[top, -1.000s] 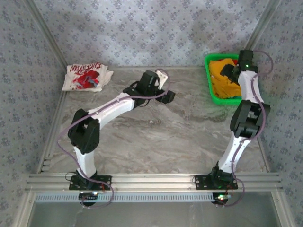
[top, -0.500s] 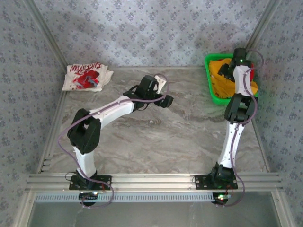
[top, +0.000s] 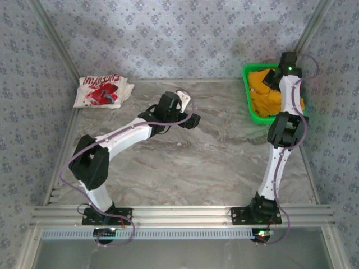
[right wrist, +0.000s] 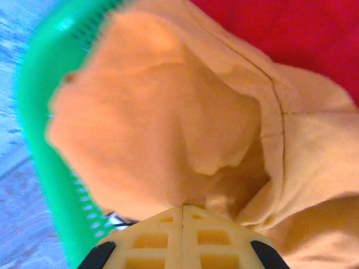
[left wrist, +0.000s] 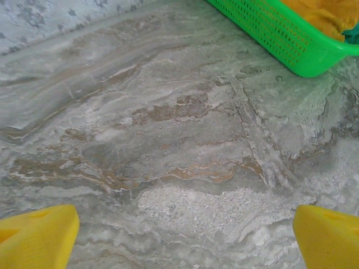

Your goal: Fold and stack the t-shirts

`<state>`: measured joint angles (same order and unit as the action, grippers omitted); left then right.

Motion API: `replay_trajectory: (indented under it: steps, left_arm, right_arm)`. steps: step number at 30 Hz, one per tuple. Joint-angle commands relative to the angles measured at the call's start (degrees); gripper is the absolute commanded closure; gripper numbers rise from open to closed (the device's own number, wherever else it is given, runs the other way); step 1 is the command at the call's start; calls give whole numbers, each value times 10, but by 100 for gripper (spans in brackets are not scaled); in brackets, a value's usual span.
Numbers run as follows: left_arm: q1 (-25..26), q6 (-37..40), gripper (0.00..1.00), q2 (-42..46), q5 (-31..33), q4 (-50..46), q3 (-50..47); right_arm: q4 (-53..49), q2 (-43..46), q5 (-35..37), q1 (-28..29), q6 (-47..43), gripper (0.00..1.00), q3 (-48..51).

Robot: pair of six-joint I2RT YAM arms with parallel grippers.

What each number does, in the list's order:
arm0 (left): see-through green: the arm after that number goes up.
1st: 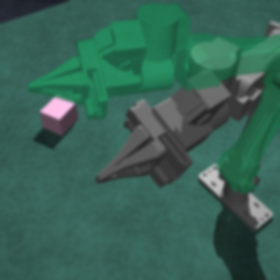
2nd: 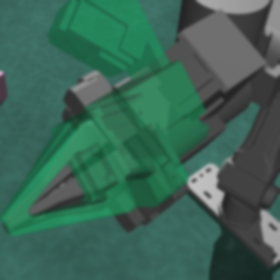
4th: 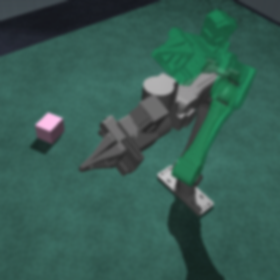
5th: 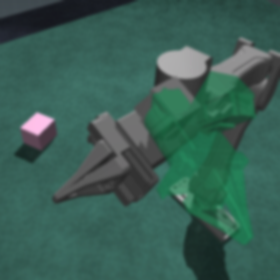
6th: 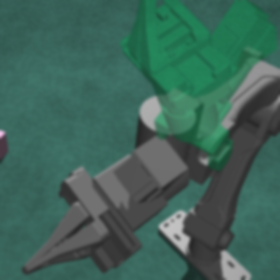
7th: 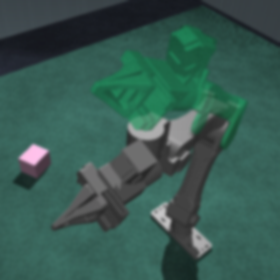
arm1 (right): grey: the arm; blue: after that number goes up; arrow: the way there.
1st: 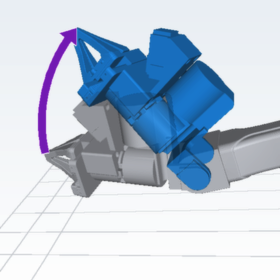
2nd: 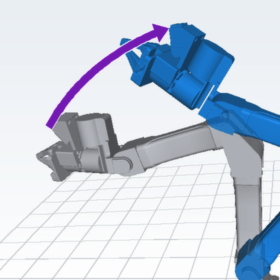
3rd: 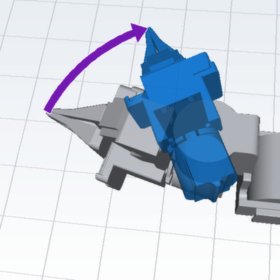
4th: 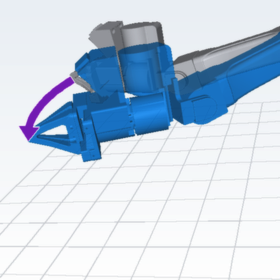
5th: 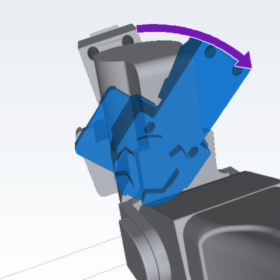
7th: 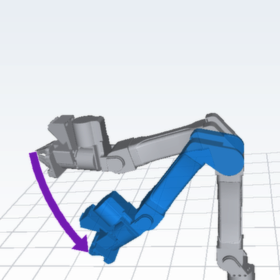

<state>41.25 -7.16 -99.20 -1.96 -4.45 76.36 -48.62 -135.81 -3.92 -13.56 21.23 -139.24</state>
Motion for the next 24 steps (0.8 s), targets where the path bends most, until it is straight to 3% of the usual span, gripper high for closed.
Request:
replay_trajectory:
  steps: [1,12,13,14,24]
  left_arm:
    - [-5,-7,2,31,22,33,-16]
    - [-14,-16,2,80,40,64,-72]
    - [-14,-16,2,78,40,62,-71]
    - [-14,-17,2,76,39,61,-72]
    - [-14,-28,2,82,5,75,-96]
  right_arm:
    - [41,107,4,5,9,100,4]
    - [84,220,24,32,-28,100,23]
    - [75,219,48,34,-24,86,30]
    - [66,215,61,30,-27,59,45]
    - [41,108,51,2,0,30,98]
